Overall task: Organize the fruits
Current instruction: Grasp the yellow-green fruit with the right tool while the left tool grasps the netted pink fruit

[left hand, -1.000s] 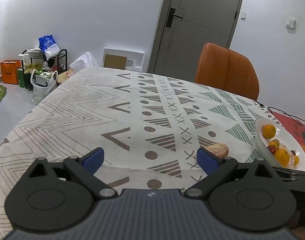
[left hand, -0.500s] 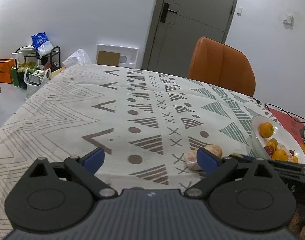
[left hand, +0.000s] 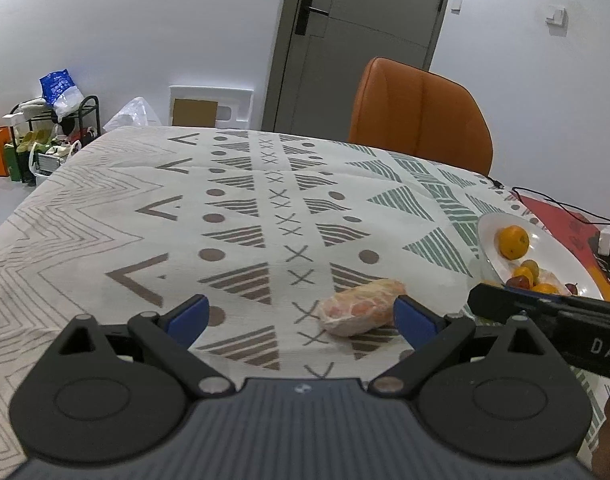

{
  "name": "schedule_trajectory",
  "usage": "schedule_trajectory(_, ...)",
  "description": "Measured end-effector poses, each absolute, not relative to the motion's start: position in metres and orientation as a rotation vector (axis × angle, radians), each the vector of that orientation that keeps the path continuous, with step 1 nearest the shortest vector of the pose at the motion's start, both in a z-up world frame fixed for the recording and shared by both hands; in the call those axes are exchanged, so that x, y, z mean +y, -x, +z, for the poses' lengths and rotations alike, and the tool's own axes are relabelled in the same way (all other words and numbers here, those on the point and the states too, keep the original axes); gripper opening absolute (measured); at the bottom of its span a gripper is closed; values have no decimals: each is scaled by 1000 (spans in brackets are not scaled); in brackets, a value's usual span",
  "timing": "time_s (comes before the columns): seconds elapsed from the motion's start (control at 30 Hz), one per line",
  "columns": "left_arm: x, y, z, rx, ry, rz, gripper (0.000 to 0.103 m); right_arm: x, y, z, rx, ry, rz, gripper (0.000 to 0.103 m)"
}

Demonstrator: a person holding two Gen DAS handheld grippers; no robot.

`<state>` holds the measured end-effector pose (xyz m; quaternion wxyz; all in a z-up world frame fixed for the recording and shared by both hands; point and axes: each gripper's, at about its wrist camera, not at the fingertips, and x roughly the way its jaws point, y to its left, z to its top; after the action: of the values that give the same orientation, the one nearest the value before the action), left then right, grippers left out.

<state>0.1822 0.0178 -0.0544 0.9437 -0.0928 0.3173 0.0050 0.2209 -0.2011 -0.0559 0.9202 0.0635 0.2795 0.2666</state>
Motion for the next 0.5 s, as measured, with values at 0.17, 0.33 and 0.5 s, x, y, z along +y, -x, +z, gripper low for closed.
schedule_trajectory(0.17,8,-187,-56,649,184,-8,98,-211,-219,-54,566,-131,522,24)
schedule_trajectory(0.33,0,-196,-60,663,184,-20,97,-223,-217,-54,560,-143,496,24)
schedule_trajectory(0.5,-7,-204,-65,682,180,-21,94,-234,-217,-53,551,-155,473,24)
